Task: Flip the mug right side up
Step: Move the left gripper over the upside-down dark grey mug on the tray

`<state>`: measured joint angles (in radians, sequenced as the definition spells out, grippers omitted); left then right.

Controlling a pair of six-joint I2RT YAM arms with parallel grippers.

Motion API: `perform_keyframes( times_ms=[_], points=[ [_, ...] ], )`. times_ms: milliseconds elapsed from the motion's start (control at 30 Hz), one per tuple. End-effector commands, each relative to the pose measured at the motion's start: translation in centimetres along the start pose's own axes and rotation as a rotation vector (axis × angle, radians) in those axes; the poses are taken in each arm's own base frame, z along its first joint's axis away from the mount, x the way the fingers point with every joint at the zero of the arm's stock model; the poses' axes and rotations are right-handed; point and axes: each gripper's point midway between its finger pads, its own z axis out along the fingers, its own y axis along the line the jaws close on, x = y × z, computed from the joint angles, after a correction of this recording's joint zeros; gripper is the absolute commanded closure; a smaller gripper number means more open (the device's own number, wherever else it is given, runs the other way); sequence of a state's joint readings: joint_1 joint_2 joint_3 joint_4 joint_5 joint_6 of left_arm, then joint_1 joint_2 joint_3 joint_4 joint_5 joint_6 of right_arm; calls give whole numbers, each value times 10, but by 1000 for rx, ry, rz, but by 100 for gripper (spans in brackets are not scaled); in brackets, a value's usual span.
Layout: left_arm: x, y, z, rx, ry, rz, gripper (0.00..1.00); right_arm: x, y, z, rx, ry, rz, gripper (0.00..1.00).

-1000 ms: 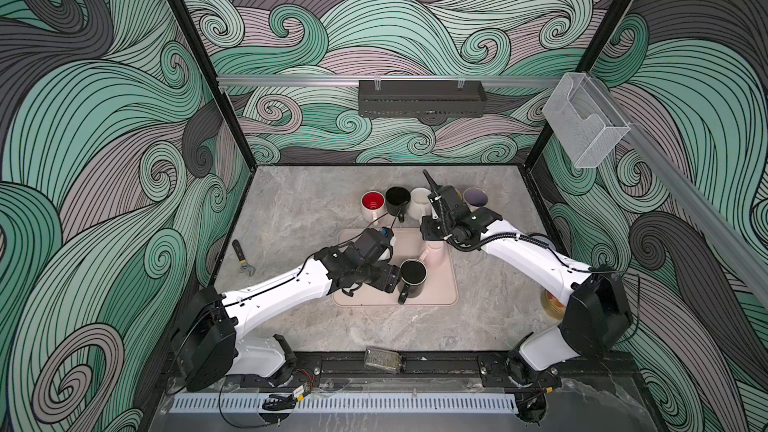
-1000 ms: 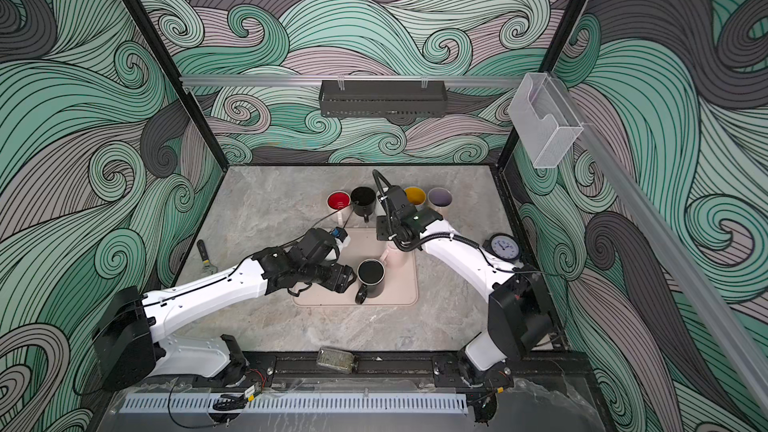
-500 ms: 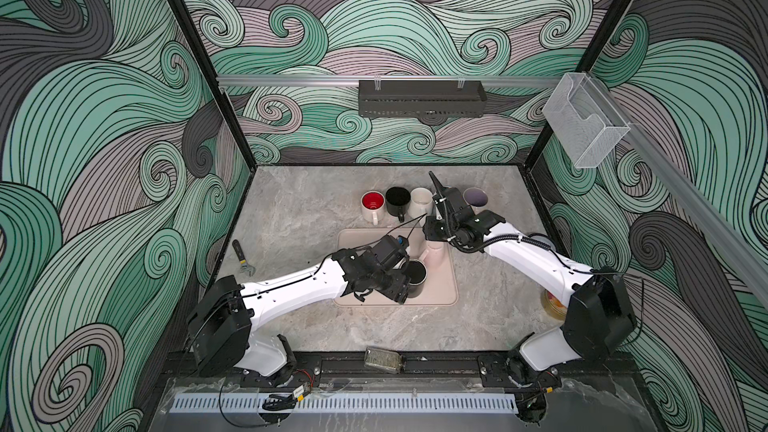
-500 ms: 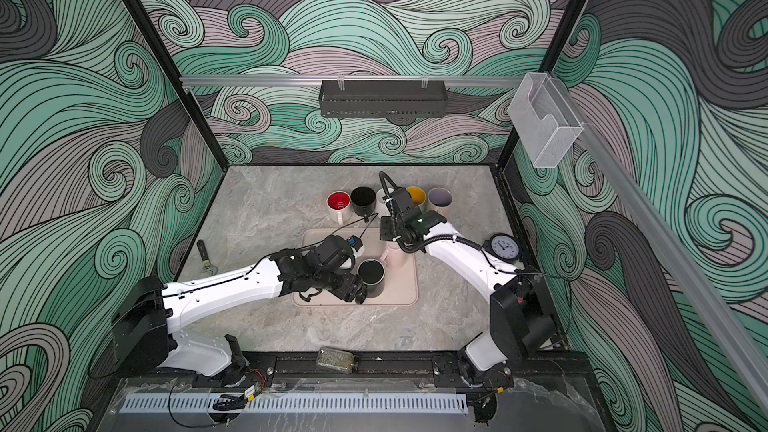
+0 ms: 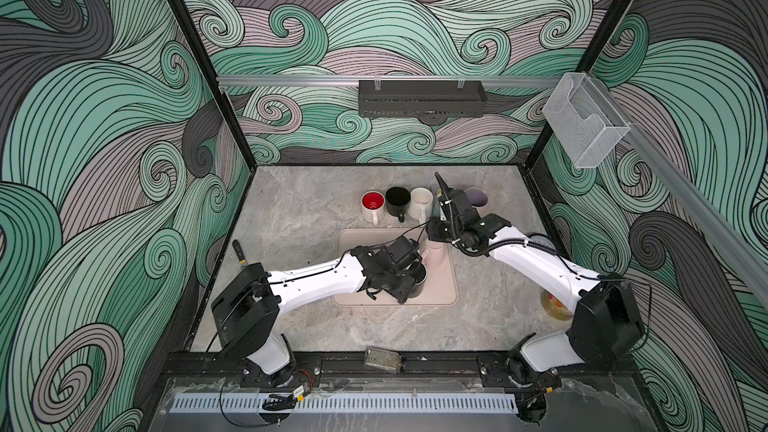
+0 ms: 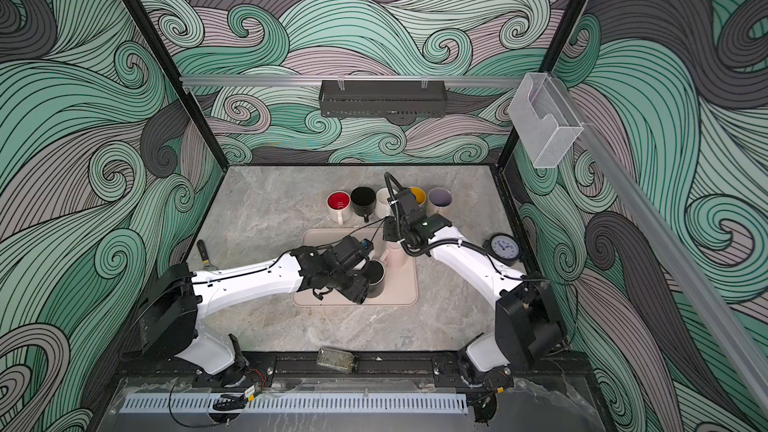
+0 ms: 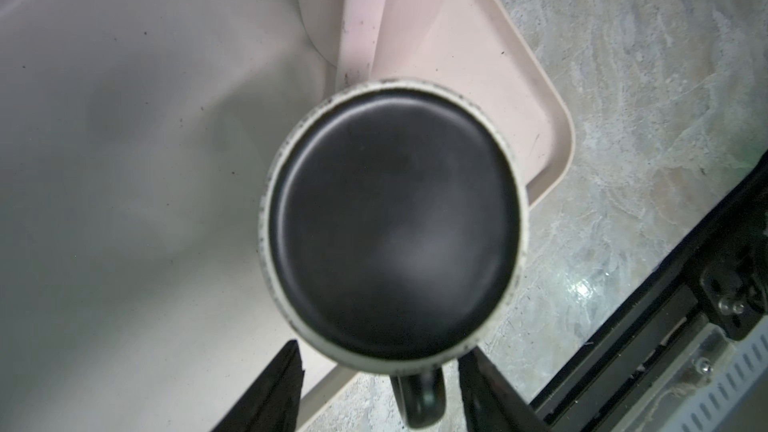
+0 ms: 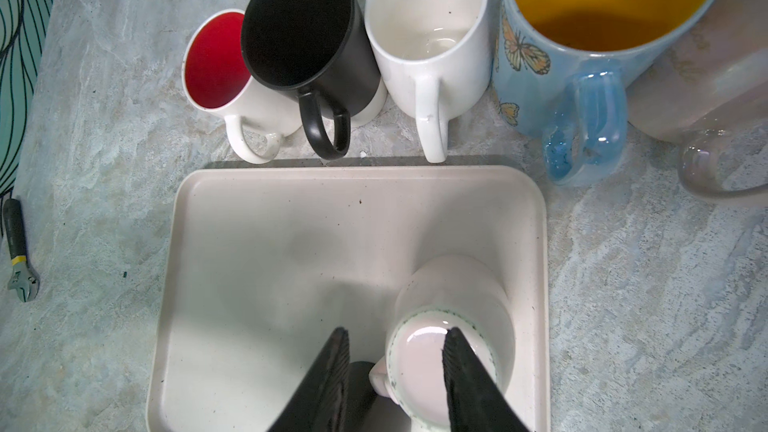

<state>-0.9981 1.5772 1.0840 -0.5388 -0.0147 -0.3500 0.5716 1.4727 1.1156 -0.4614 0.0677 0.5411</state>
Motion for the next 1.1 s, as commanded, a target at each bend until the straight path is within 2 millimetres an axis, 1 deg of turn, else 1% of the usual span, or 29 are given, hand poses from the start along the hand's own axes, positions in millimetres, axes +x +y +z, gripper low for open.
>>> perform_keyframes(
  times_ms=[0,200,567,700,1067],
  points=[
    [-4,-2,0,-13,11,22,39,-4,0,-5,-15,-23,25,61],
    [-3,4,8,-54,32,14,50,-4,-1,-3,-17,-25,36,61],
    [-3,7,15,-82,44,10,53,-2,-4,0,-16,-22,51,61],
    [-4,7,16,-83,46,5,55,-1,-3,2,-28,-22,56,61],
    [-8,8,20,-103,56,10,57,1,-2,6,-42,-24,64,61]
  ],
)
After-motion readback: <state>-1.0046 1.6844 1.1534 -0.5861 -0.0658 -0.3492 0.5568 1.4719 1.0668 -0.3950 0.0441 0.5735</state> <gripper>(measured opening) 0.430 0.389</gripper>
